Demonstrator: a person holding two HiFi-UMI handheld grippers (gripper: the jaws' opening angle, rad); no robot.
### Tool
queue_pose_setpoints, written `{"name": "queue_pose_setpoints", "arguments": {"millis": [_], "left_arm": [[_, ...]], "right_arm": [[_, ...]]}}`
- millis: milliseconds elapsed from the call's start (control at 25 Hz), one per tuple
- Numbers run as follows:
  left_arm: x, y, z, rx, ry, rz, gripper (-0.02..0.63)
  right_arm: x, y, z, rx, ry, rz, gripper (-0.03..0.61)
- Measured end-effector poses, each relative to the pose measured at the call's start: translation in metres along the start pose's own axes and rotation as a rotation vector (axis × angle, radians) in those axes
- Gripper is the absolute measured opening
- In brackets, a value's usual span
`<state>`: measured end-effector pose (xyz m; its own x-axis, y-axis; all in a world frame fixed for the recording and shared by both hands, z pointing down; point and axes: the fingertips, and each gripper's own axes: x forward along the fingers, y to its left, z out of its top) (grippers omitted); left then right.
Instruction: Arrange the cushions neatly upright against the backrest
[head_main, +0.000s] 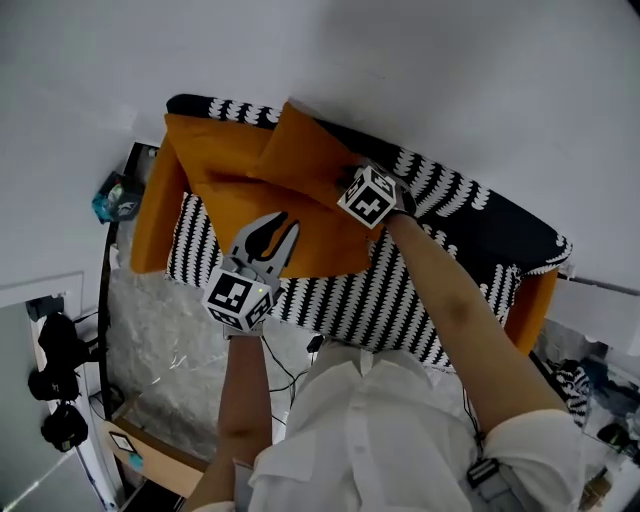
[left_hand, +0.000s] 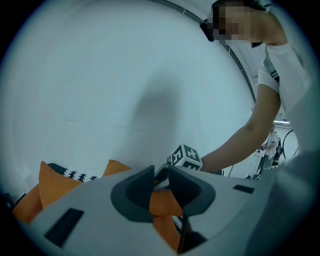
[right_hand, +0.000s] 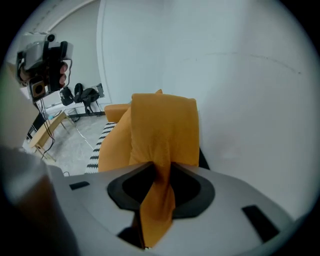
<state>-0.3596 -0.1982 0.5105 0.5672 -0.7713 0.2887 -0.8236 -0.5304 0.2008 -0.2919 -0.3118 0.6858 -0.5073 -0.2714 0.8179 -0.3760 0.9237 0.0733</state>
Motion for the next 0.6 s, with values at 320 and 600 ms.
{"name": "queue_pose_setpoints", "arguments": {"millis": [320,600], "left_arm": [[0.01,-0.045,0.014,0.028,-0.014,-0.069,0.098],[0.046,-0.131,0.028,0.072,-0.002,-0.242,0.098]], "right_arm": [[-0.07,0.028,-0.033,-0.17,0.002,-0.139,0.103],[-0.167,0.04,-0.103,-0.13,-0.008,-0.222,0.097]]}}
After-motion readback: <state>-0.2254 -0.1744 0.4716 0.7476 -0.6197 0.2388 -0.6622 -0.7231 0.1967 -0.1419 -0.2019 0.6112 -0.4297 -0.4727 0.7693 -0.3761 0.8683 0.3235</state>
